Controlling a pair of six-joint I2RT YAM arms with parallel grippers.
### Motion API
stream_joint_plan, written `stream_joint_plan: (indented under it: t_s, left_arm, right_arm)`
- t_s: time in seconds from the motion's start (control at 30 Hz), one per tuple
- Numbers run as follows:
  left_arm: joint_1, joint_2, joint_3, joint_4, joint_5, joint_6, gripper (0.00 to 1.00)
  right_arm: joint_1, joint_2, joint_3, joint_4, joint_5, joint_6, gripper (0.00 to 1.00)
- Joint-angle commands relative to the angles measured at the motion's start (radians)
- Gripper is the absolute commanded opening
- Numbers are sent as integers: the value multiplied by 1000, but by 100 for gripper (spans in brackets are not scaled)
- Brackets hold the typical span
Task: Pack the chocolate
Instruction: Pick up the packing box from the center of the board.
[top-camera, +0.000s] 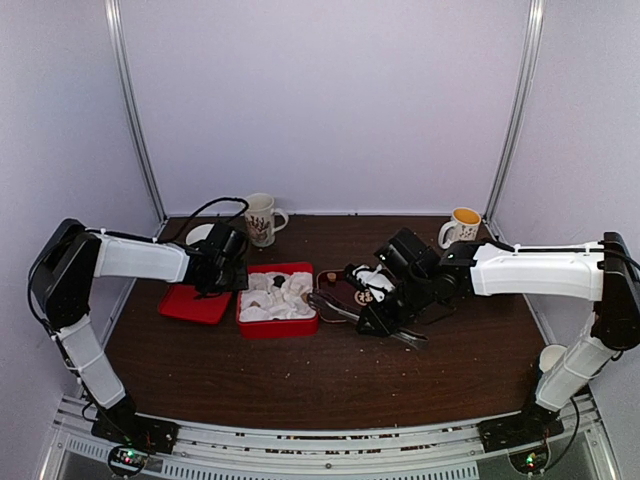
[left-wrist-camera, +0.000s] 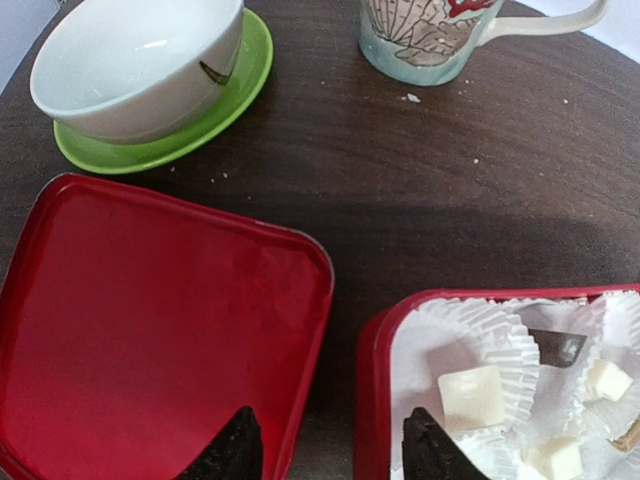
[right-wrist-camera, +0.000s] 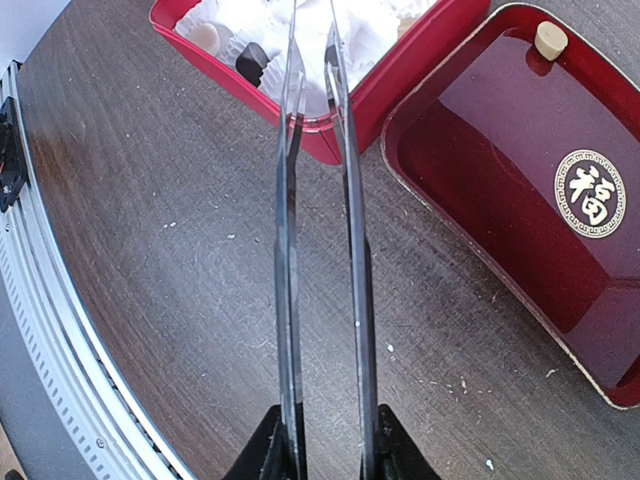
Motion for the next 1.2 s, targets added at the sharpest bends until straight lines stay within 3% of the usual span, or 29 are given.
stream_joint_plan:
  t_s: [0.0,0.2,0.5,0.8,1.17]
  left_arm:
    - [15,41,43,-7,23,-15,50]
    - [18,94,68,-17,26,-12,40]
    - [10,80,99,-59,-48,32,1]
    - [-65,-22,87,-37,-228,102,0]
    - [-137,-80,44,65,-347,195,0]
  right_arm:
    - [1,-7,7,18,-3,6,27]
    - [1,8,14,18,-7,6,27]
    - [1,10,21,13,-7,5,27]
    - [0,13,49,-16,-10,3,27]
    - [0,25,78,-52,-46,11,27]
